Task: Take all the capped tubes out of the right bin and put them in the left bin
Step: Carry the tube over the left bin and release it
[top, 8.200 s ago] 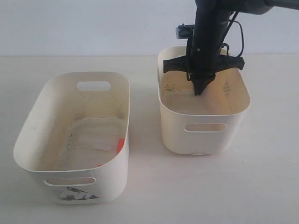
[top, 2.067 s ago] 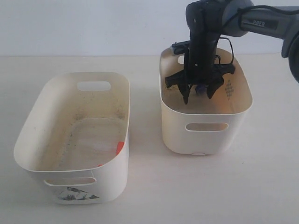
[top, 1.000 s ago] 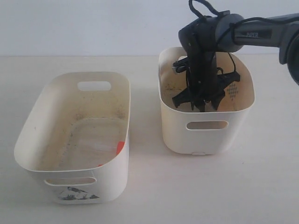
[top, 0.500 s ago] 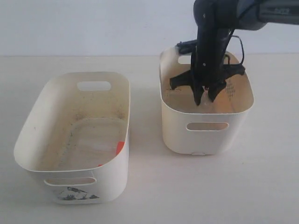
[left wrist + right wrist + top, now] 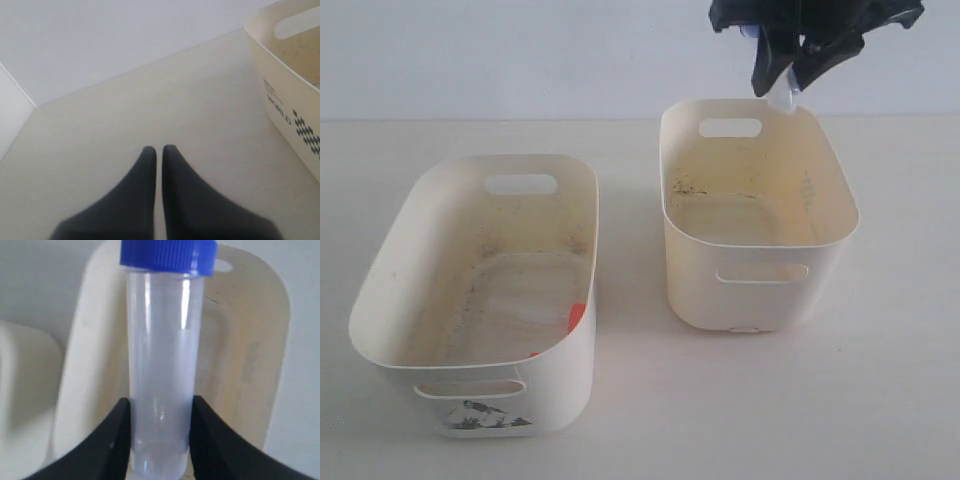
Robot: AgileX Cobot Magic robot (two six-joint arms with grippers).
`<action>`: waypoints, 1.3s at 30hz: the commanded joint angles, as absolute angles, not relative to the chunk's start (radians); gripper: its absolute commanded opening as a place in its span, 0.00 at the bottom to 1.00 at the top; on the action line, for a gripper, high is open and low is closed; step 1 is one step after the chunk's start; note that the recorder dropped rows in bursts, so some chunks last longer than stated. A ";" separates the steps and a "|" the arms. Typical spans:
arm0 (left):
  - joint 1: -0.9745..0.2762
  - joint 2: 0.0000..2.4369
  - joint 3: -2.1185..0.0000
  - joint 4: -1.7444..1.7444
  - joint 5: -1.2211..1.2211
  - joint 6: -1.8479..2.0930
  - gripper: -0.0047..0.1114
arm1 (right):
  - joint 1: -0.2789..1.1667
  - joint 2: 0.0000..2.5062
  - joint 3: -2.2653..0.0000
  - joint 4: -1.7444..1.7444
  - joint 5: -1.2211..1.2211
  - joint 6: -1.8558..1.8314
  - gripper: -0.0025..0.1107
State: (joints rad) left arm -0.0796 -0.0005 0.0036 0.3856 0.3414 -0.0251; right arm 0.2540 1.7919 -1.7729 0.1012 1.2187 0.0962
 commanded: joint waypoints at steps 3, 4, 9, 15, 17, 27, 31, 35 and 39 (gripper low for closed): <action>-0.085 0.000 0.000 0.383 0.336 -0.035 0.08 | 0.303 1.759 -1.766 0.429 1.221 -0.081 0.02; -0.085 0.000 0.000 0.383 0.336 -0.035 0.08 | 0.341 1.763 -1.766 0.429 1.221 -0.084 0.02; -0.085 0.000 0.000 0.383 0.336 -0.035 0.08 | 0.480 1.818 -1.766 0.423 1.221 -0.125 0.02; -0.085 0.000 0.000 0.383 0.336 -0.035 0.08 | 0.580 1.909 -1.766 0.423 1.213 -0.141 0.03; -0.085 0.000 0.000 0.383 0.336 -0.035 0.08 | 0.595 1.926 -1.766 0.436 1.195 -0.153 0.09; -0.085 0.000 0.000 0.383 0.336 -0.035 0.08 | 0.622 1.945 -1.766 0.440 1.172 -0.138 0.27; -0.085 0.000 0.000 0.383 0.336 -0.035 0.08 | 0.623 1.945 -1.766 0.440 1.182 -0.142 0.02; -0.085 0.000 0.000 0.383 0.336 -0.035 0.08 | 0.623 1.944 -1.766 0.436 1.211 -0.144 0.02; -0.085 0.000 0.000 0.383 0.336 -0.035 0.08 | 0.623 1.935 -1.766 0.414 1.221 -0.168 0.02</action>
